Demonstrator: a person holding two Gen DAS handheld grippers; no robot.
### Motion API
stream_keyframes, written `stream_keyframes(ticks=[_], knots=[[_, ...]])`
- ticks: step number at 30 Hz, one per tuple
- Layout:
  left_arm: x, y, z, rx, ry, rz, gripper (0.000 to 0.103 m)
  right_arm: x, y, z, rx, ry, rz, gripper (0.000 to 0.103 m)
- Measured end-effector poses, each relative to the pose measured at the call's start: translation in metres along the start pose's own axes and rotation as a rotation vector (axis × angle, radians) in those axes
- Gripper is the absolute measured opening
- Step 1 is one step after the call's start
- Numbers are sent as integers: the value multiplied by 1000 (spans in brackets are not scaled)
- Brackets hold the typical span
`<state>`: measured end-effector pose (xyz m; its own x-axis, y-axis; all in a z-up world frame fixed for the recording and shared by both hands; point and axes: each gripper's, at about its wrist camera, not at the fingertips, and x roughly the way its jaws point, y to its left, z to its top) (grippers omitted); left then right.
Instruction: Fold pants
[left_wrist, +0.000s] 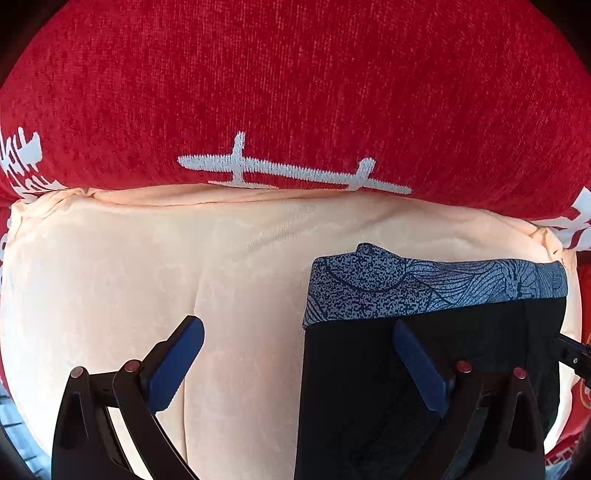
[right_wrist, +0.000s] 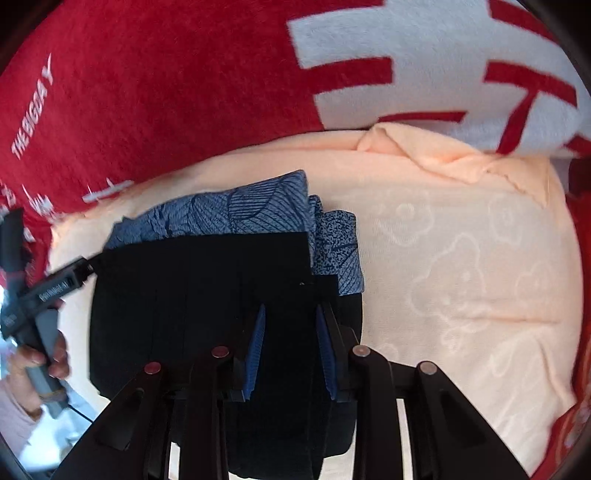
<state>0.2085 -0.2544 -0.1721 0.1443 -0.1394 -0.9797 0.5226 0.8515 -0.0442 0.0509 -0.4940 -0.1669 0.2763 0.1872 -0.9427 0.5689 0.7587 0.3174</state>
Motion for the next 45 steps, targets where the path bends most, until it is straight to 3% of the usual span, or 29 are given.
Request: stream_keyframes(ticks=[4,8,17,25,45], knots=[[-4,4,-2,18,21,-28,103,-9,-4,-10,28,4,2,33],[-15,8,-8,31,45,-51,103,-20,-19,-21,77,15,17,54],[-29,11,-29,58,109,-124,102,-35,-56,-68,198,40,63,65],[-32,8,-46,63,155,-193,102,-35,-64,-85,228,53,105,77],[-19,16,-49,55,180,-251,102,-23,-81,-81,282,80,209,82]])
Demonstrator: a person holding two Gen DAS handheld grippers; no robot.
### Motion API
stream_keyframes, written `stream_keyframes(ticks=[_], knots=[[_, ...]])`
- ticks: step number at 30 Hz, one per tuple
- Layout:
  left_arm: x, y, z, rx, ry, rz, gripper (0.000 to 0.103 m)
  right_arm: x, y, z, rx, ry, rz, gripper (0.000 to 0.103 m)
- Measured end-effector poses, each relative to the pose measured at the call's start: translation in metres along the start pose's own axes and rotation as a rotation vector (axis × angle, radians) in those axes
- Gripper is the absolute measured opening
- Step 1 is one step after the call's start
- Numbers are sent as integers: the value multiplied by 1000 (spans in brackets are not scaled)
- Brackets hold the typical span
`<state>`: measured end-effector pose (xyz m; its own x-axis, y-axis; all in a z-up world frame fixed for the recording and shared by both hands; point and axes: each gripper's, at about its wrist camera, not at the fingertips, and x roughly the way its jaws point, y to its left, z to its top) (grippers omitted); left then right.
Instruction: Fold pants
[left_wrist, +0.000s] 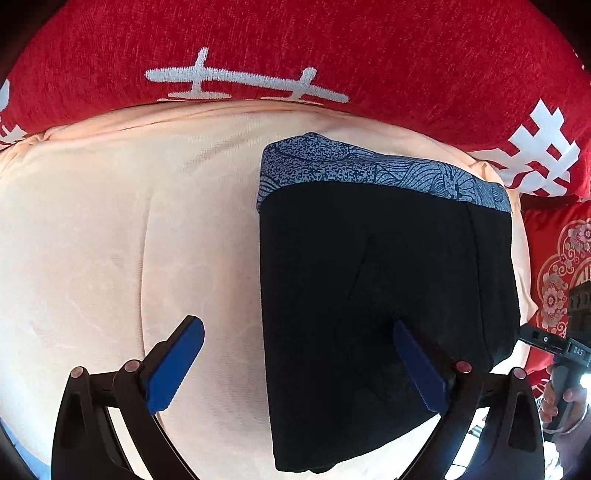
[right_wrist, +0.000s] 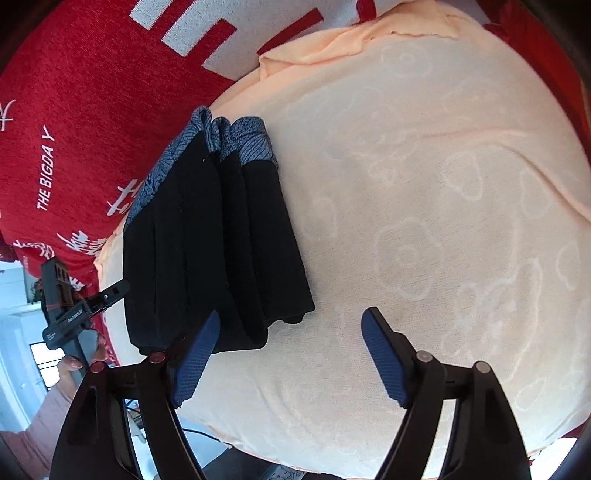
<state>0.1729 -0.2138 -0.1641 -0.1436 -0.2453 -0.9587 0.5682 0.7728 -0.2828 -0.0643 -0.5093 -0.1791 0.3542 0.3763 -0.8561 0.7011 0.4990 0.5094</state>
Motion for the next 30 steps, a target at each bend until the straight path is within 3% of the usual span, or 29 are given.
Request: stream_keyframes(ticks=[11,14,30], knots=[[4,-9,-2,29,8,-30,102,2,-3,5,12,9,84,89],[5,-6,-2,25,14,-51,102,3,-1,7,-3,14,80,103],[15,0,5,11,26,-127,102,18,3,36,-42,56,123,103]])
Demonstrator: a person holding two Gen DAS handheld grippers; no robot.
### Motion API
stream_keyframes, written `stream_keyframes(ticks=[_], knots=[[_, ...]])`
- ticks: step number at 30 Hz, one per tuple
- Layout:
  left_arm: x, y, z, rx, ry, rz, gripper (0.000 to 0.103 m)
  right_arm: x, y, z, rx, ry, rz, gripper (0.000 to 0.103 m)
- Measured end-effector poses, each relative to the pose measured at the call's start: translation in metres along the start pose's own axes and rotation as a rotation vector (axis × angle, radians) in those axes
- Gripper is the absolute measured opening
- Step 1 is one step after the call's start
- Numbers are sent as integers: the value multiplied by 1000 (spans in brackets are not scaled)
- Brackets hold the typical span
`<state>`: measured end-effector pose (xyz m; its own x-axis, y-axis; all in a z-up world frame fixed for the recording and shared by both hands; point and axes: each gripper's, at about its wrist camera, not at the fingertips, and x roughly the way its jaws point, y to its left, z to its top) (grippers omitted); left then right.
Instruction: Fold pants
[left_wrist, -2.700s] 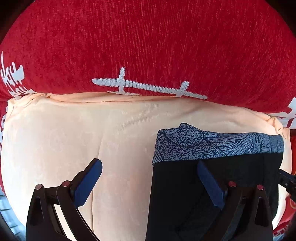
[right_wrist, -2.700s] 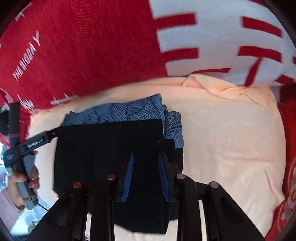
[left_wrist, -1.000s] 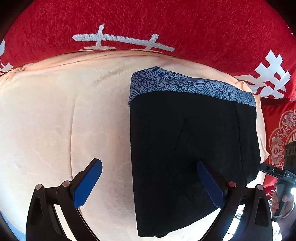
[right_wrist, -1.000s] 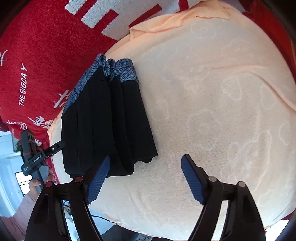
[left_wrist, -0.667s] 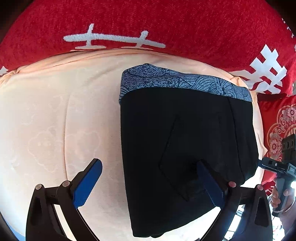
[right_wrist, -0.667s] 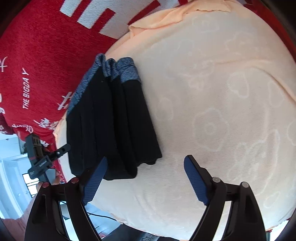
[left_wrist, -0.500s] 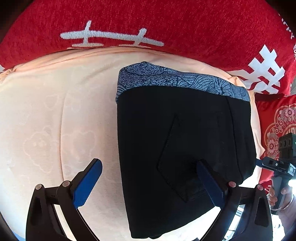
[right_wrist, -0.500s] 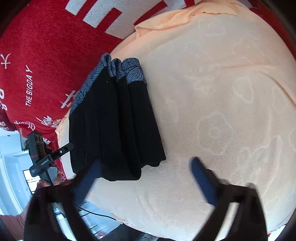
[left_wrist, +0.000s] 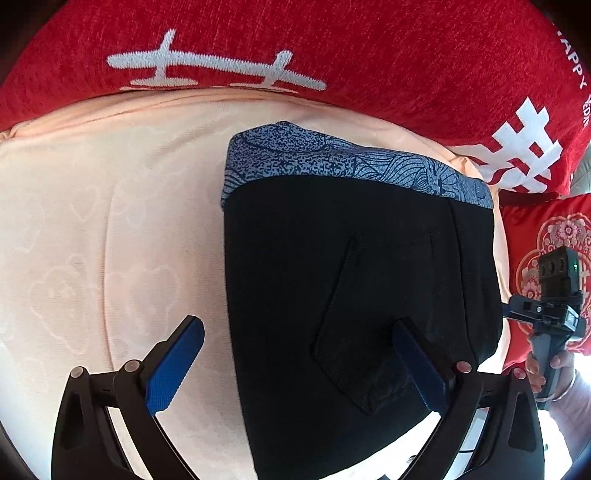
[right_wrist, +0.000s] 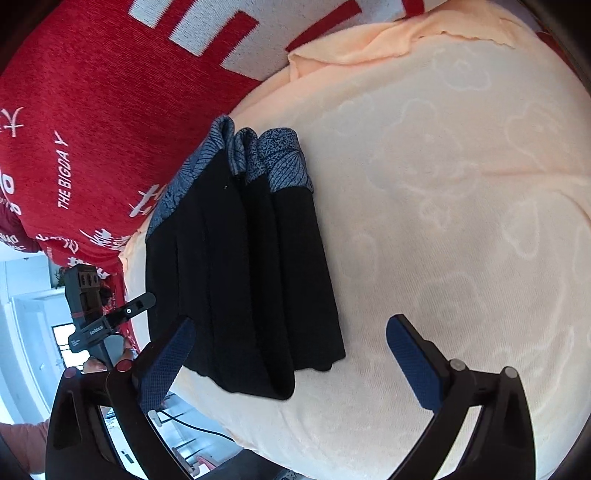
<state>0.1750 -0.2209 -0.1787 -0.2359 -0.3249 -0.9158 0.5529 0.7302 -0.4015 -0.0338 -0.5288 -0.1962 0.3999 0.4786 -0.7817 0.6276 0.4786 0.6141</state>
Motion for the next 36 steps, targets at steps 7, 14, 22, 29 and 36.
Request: stream_keyframes(ticks=[7,14,22,29,36], knots=[[3,4,2,20,12,-39,102,15,0,8,-29,55,27,103],[8,19,2,-1,29,-96,103,20,-5,11,-44,82,58,103],[16,19,6,7,36,-146,102,27,-3,31,-70,115,162,103],[23,10,12,19,8,-134,102,50,6,47,-82,131,244,103],[0,-14,2,73,-94,-58,76,34,-1,37,-34,105,161,63]])
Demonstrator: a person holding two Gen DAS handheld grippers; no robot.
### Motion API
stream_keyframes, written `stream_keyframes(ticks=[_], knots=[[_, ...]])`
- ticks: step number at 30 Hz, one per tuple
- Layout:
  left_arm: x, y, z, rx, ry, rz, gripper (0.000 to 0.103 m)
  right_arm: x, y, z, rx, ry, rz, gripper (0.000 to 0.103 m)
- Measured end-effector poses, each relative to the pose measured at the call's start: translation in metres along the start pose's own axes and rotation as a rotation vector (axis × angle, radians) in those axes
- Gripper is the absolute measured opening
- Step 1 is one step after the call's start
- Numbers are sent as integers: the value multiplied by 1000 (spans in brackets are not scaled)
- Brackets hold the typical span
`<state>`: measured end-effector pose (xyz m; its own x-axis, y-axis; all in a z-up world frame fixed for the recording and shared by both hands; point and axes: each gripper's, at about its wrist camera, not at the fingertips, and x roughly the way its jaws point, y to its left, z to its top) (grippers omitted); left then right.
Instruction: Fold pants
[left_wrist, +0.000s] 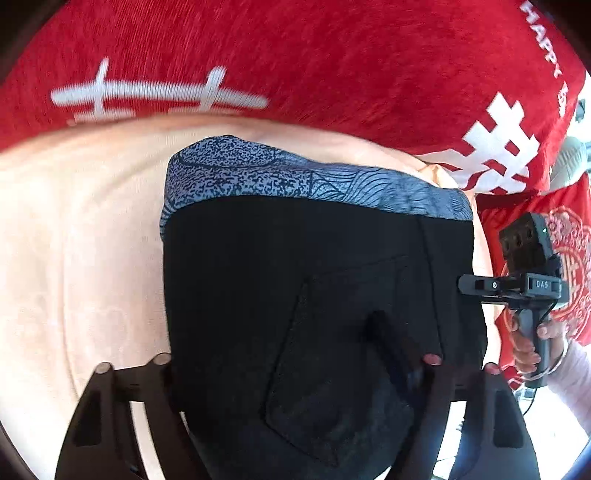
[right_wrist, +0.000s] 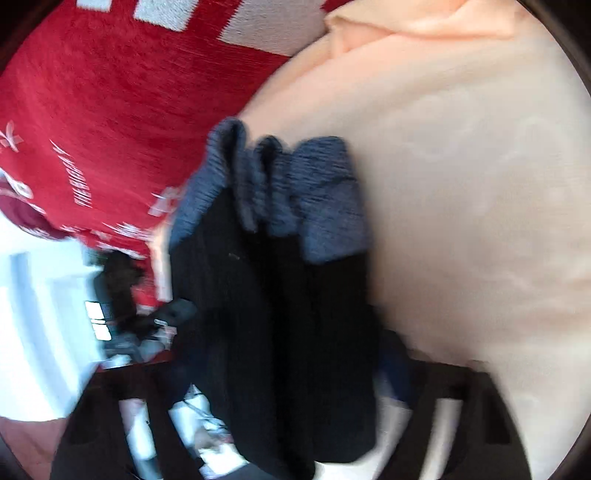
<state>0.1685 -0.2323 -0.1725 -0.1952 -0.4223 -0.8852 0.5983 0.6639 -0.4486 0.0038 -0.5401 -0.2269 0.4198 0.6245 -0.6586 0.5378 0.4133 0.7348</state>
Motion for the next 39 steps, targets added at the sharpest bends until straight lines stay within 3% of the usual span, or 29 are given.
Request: stream_keyframes(ticks=[4,7,17,24,28,31,33,36,39], knots=[[-20,-7,-3,-2,-16,15,70,-9,11,-9,4,-31,0,53],[-40,-12,-10,-4,-26,18,70,-18,17,-19,28,-42,51,48],[-93,-35,-73,-29,-13,84,70,-44,42,-74,27,20,135,48],[-99,-17,-114,-103,8,97,70,-33,38,-116,66,52,193,48],[-84,-7,-121,-81,32,89,70,-20,37,-135,71,33,169,48],[-74,1,-125,-62,7,108,70,-16,28,-144,83,3,145,48],[-64,9,-129,-69,12,136,71,-10,23,-147,81,-18,95,48],[-63,17,-131,-62,-10,153,80,-4,22,-148,68,-37,-31,48],[-70,12,-132,-29,-12,211,80,-8,21,-151,84,-77,-71,51]])
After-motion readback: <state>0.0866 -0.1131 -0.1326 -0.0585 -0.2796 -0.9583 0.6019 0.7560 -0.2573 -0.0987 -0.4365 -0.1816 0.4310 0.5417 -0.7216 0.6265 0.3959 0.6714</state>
